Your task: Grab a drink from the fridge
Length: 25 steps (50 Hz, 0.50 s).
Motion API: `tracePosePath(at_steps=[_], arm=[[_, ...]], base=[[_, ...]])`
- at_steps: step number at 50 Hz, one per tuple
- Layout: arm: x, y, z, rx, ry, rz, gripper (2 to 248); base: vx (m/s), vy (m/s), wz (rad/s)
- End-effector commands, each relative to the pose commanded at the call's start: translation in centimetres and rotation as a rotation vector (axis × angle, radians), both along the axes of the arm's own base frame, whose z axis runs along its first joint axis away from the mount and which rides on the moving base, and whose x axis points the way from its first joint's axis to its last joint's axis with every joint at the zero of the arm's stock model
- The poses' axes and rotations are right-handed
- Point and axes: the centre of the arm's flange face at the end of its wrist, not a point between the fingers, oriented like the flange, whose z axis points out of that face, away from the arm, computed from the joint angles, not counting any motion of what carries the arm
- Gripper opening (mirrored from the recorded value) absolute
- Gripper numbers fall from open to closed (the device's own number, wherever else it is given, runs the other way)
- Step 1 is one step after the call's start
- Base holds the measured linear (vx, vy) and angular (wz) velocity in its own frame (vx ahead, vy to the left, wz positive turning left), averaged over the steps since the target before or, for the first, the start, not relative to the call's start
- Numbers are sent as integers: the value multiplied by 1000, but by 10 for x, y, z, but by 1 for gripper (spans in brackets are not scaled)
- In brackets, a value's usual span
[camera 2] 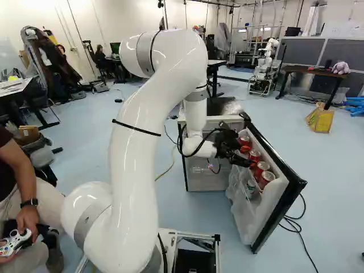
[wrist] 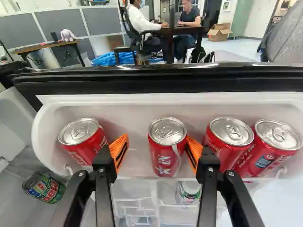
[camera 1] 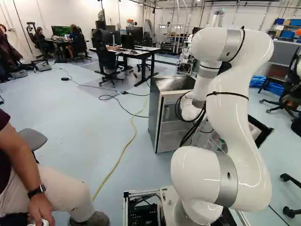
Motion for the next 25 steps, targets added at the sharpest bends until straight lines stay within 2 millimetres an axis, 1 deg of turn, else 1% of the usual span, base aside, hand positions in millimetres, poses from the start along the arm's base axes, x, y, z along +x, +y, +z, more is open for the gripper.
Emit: tracePosePath(at_steps=[13,14,19,20,24,25], arm=[[0,0,0,-1,5,2,171],[0,0,0,-1,5,2,149],[0,0,0,-1,5,2,149],[0,0,0,-1,5,2,111],[0,0,0,-1,5,2,111],[0,0,0,-1,5,2,89]], base=[[0,0,0],[0,0,0],[0,0,0],[0,0,0],[0,0,0],[0,0,0]])
